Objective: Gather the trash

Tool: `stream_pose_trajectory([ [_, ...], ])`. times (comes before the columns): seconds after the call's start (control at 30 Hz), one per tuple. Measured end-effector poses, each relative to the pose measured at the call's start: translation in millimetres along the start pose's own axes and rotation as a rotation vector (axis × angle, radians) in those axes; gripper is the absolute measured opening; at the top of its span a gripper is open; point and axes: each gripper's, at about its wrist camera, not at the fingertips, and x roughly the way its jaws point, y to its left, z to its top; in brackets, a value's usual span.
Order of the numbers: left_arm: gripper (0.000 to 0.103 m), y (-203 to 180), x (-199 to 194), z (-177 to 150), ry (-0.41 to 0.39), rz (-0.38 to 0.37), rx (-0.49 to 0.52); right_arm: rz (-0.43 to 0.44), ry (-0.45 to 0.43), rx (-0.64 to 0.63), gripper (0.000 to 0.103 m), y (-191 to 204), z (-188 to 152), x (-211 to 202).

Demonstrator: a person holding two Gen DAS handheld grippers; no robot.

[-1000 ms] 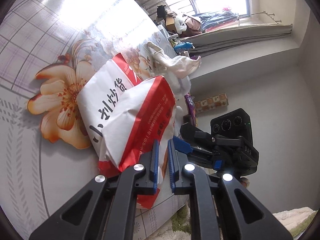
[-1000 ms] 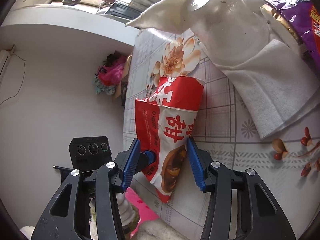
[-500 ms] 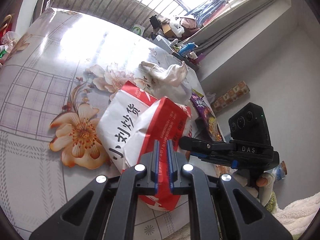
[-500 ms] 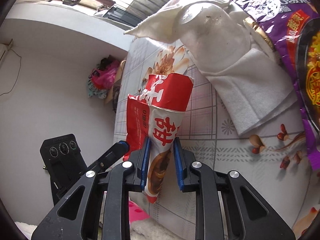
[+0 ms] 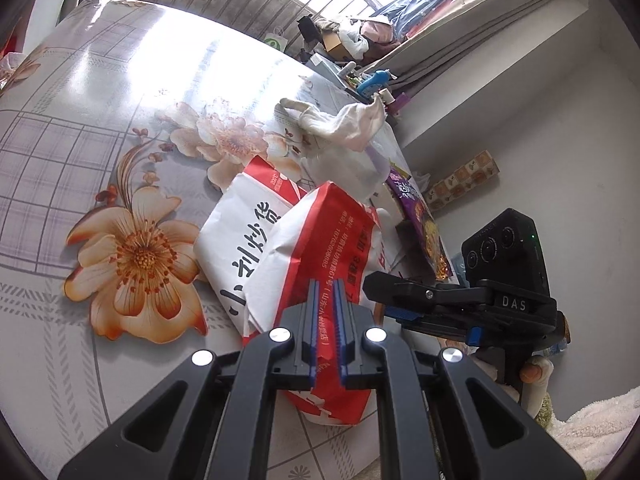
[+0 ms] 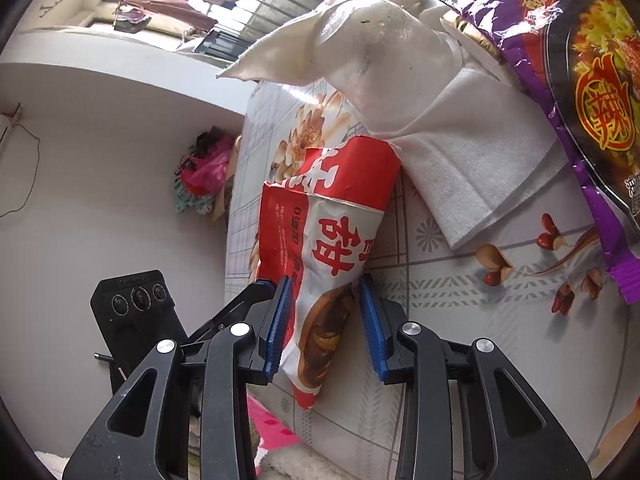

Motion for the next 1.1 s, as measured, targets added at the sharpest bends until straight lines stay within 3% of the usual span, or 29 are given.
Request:
stream_pose_trajectory([
  [0.2,0.008,6,-2,0,-0.015,-0.022,-0.015,-0.020,-0.028,-0.006,0.035,12,3,13],
  [0.4,0.008,4,-12,-2,-0.017,-0.020,-0.003,-0.008,-0.041,-0.043,0.020,21,3,14],
  [0.5,0.008,-10,-25,-1,-0.030,-0.027,0.022,0.035,-0.055,-0.085,0.011,26,1,-1],
  [0.6,0.008,-34,-39,2,-0.053,-0.081,0.075,0.068,-0.092,-0.122,0.007,27,-3,-30],
  [0.77,0.009,-79,-41,15,-0.061,-0.124,0.193,0.124,-0.208,-0.106,0.006,8,-10,-98],
  [0.9,0.009,-101,-13,25,-0.017,-0.149,0.218,0.128,-0.369,-0.045,0.006,-21,-12,-157],
  [0.97,0.017,-112,8,28,0.024,-0.137,0.220,0.095,-0.450,-0.014,0.006,-38,-10,-182],
  [1.1,0.021,-125,53,32,0.117,-0.076,0.220,0.060,-0.533,0.053,0.006,-75,1,-202],
])
